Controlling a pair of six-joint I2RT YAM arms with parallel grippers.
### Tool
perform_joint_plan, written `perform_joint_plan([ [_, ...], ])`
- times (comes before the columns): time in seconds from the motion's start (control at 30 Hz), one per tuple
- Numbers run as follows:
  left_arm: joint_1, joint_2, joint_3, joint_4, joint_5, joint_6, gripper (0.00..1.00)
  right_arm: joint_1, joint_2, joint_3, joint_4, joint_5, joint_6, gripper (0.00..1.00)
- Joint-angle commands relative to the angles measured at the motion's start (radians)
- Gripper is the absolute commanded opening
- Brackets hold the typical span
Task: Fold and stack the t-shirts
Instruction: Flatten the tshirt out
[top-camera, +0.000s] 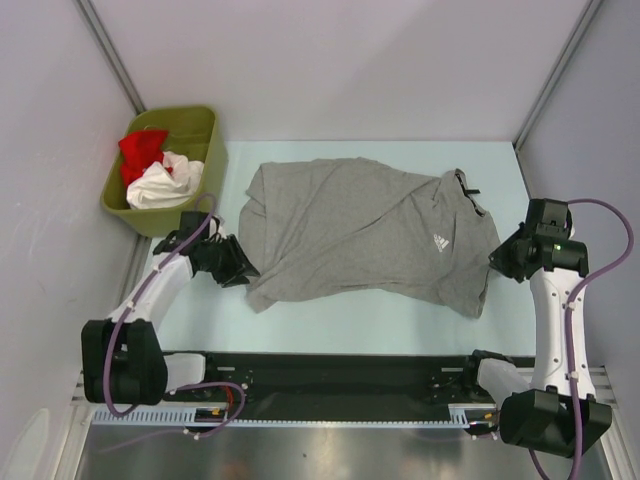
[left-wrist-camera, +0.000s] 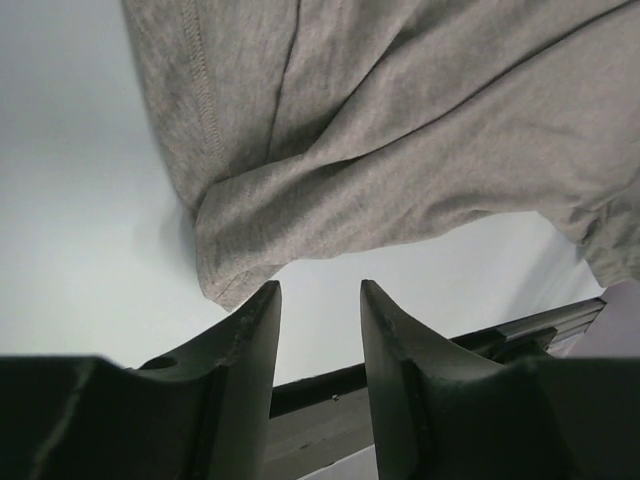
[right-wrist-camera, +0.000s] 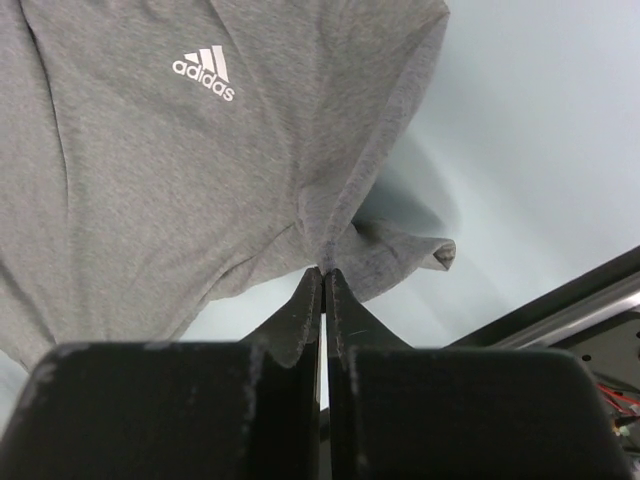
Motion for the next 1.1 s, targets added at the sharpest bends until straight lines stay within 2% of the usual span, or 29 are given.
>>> perform_joint_plan([
  [0.0,-0.003,-0.037,-0.004,0.029,0.018,-0.039,0.42,0.007,0.002,0.007,0.036,-0.023,-0.003,0.00],
  [0.03,-0.003,-0.034,-0.010,0.009,0.012,-0.055,0.41,0.007,0.002,0.006,0.041,-0.021,-0.003,0.00],
  [0.1,-0.003,-0.037,-0.054,-0.041,-0.006,-0.117,0.32,0.007,0.007,0.013,0.049,-0.023,-0.001,0.00],
  [0.17,0.013,-0.066,-0.110,-0.036,0.025,-0.197,0.21,0.008,0.010,0.022,0.052,-0.024,-0.004,0.00],
  [0.2,0.026,-0.106,-0.171,0.007,0.050,-0.226,0.20,0.008,0.016,0.027,0.052,-0.028,-0.004,0.00],
  [0.23,0.030,-0.109,-0.191,0.027,0.087,-0.263,0.23,0.010,0.019,0.026,0.052,-0.029,-0.008,0.00],
  [0.27,0.065,-0.107,-0.235,0.087,0.104,-0.330,0.32,0.019,0.017,0.024,0.052,-0.032,-0.011,0.00],
  [0.47,0.067,-0.097,-0.233,0.132,0.041,-0.362,0.38,0.037,0.013,0.027,0.046,-0.031,-0.015,0.00],
  [0.67,0.067,-0.023,-0.233,0.139,-0.026,-0.342,0.38,0.040,0.005,0.032,0.044,-0.028,-0.021,0.00],
  [0.87,0.067,-0.006,-0.280,0.172,-0.043,-0.438,0.39,0.042,-0.003,0.030,0.046,-0.023,-0.023,0.00],
  [1.07,0.067,0.044,-0.262,0.147,-0.091,-0.438,0.40,0.042,-0.001,0.032,0.050,-0.026,-0.026,0.00],
])
